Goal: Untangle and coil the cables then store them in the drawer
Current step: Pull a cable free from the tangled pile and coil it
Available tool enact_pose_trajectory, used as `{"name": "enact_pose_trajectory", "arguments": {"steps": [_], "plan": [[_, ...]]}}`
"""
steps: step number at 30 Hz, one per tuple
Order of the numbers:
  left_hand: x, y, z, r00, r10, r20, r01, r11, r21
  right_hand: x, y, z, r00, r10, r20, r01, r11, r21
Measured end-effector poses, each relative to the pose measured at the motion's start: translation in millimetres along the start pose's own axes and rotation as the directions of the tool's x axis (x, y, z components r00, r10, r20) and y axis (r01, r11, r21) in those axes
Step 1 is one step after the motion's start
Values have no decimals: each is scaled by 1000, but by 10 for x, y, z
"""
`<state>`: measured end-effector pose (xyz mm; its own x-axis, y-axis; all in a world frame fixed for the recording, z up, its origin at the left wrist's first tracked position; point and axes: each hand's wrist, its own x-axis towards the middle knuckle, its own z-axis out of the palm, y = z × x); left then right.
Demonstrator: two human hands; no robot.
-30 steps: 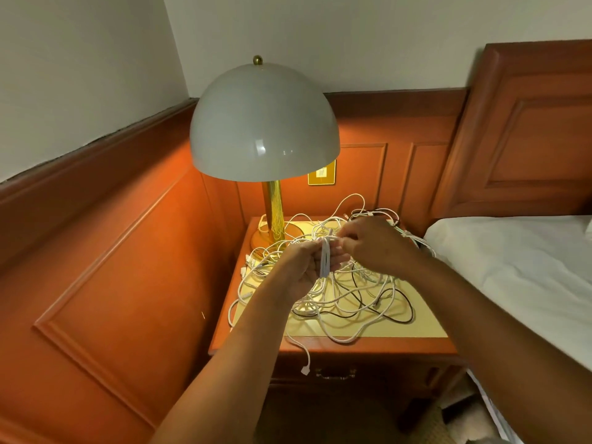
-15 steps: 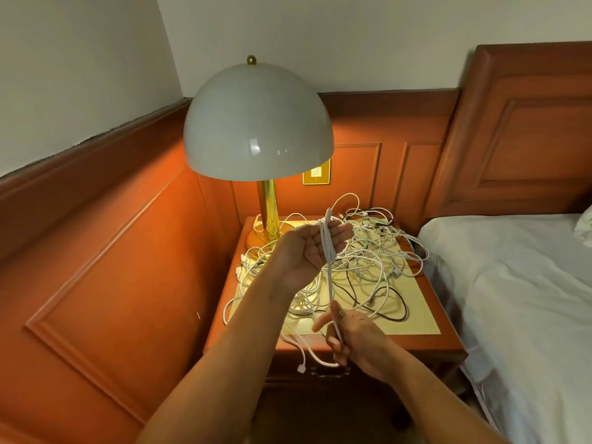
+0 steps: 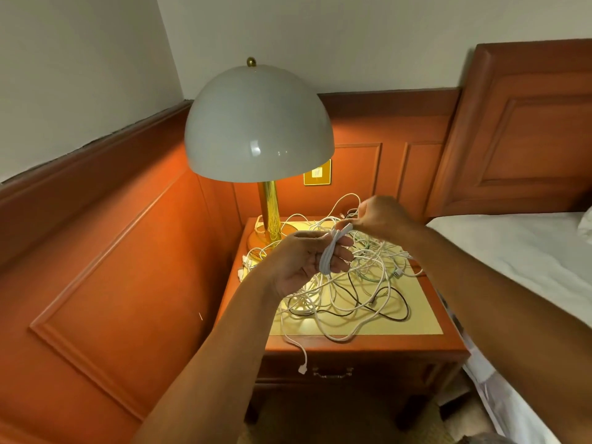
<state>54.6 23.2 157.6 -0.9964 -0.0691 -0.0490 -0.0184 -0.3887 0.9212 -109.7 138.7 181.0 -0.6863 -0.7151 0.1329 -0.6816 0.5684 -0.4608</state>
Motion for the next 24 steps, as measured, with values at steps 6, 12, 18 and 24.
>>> {"name": "enact_pose_trajectory", "arguments": {"steps": [6,12,18,24], "plan": [[107,-29,-99,996,-82,-29,86,969,231,4,-362,-404,985,-171,21,172,983,-59],[311,-90,-94,975,29,-219,-21,999,39,-405,-499,-342,970,-206,129,222,967,-123],[299,20,-128,976,22,-216,-66,978,-197,-938,-259,207,983,5,181,-137,675,725],[276,70,-53,969,-9,-247,-64,956,-287,-1206,-56,934,926,-78,370,-318,368,874]]}}
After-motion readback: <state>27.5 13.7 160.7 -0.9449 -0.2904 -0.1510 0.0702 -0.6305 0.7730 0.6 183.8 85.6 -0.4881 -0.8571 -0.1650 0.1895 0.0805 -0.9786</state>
